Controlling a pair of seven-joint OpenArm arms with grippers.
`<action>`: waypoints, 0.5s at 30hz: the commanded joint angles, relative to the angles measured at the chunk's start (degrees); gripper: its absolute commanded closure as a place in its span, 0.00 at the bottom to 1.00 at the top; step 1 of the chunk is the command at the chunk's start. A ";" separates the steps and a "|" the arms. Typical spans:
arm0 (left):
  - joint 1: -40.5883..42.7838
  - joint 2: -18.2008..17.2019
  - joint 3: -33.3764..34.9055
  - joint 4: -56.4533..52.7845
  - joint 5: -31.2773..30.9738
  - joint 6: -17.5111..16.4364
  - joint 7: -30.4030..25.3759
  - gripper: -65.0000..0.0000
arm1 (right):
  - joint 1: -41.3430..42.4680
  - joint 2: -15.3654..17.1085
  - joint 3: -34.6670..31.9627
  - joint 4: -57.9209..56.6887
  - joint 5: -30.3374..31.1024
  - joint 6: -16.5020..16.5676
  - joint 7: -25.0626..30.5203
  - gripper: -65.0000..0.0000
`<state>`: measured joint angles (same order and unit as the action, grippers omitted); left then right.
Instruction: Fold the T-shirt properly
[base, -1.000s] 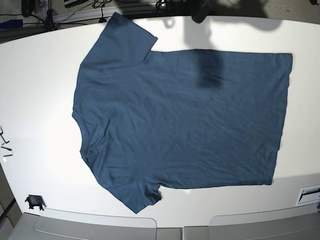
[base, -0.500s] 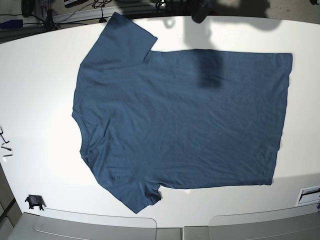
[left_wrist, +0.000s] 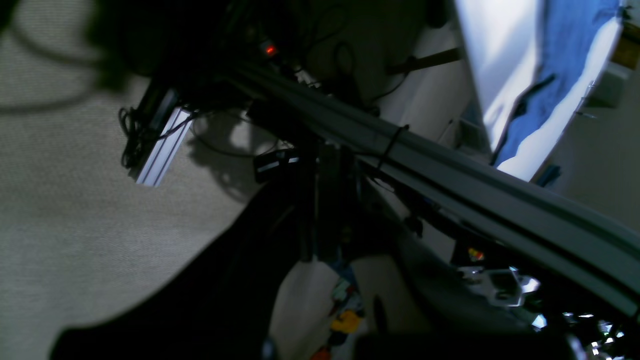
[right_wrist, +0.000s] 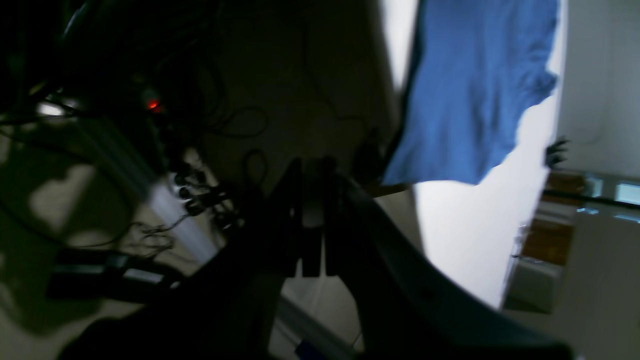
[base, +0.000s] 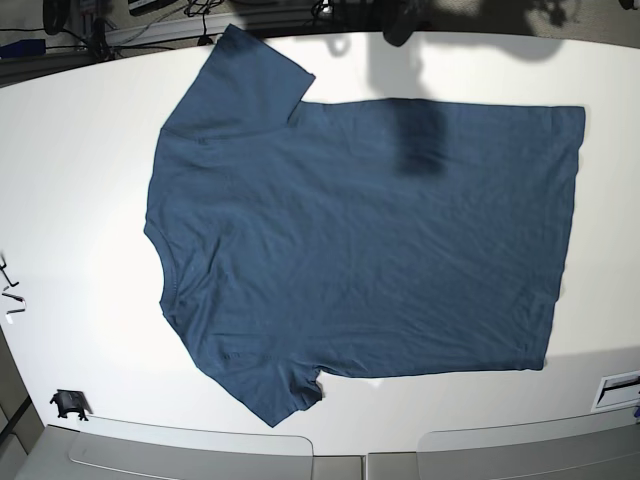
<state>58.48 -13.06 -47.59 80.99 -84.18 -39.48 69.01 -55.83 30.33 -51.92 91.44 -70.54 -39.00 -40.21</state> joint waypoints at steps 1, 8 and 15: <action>1.38 -0.48 -1.46 0.48 -0.82 -0.52 2.23 1.00 | -1.44 0.20 -0.24 1.57 -2.08 -1.00 -0.11 1.00; 1.40 -0.48 -6.21 4.63 -0.82 -0.52 3.91 1.00 | -3.48 3.85 -0.28 11.69 -5.22 -1.00 -5.01 1.00; 2.34 -0.44 -6.60 10.14 -0.82 -0.52 3.87 1.00 | -6.95 9.31 -0.28 20.41 -14.46 -1.00 -20.06 1.00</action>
<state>59.51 -13.04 -53.60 90.56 -83.79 -39.51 72.47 -61.71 39.29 -52.01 110.93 -83.70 -39.09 -61.41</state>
